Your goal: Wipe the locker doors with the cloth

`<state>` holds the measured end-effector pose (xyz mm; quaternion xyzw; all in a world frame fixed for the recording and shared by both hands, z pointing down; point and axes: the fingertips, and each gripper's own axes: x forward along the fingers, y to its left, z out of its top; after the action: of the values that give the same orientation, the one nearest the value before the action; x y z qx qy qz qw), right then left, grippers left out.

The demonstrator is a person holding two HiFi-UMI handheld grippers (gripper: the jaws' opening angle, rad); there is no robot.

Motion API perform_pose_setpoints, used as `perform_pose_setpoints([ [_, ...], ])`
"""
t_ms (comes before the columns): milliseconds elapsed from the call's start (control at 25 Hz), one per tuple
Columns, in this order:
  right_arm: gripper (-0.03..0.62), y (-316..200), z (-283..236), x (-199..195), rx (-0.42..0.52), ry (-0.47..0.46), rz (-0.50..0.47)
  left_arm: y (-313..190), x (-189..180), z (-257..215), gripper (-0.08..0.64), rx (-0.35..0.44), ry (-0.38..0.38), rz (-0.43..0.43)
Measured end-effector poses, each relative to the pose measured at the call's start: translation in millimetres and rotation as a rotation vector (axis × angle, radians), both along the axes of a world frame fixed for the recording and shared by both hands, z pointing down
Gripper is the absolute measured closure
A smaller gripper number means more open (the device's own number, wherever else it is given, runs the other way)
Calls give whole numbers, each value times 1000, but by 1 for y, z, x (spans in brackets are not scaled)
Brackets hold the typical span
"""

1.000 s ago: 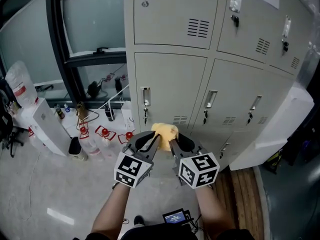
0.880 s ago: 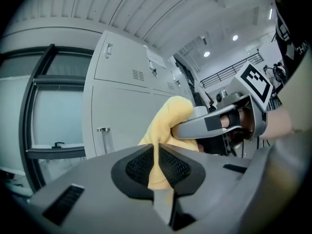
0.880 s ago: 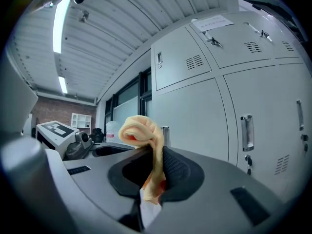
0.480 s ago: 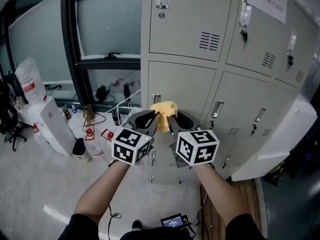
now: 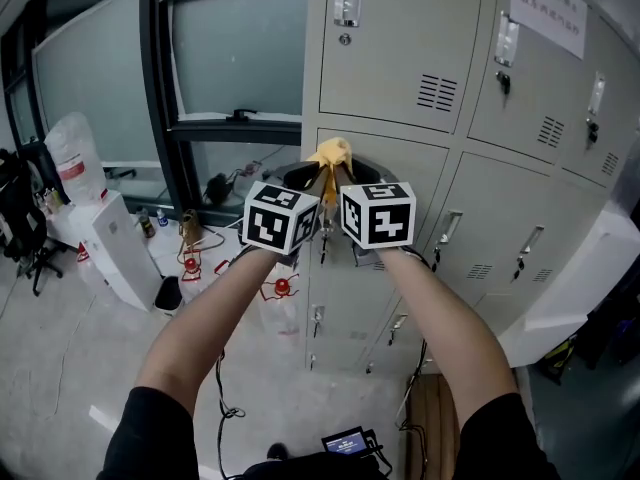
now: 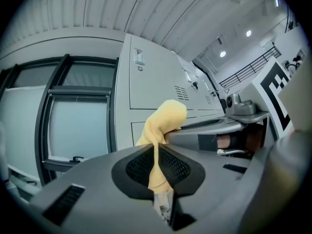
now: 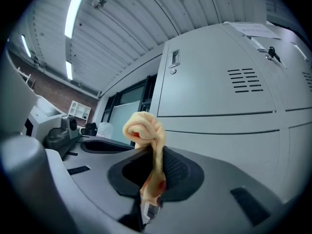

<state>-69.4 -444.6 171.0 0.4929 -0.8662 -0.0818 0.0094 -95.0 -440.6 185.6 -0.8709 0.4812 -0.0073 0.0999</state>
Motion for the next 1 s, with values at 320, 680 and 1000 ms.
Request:
perform_pose_setpoints([
  [320, 525, -28, -19, -12, 65, 79, -4, -29, -7, -20, 522, 29, 16, -16],
  [680, 525, -36, -18, -10, 61, 35, -21, -37, -4, -19, 522, 43, -14, -4],
  [1000, 525, -36, -19, -7, 73, 56, -7, -37, -1, -20, 522, 55, -33, -5],
])
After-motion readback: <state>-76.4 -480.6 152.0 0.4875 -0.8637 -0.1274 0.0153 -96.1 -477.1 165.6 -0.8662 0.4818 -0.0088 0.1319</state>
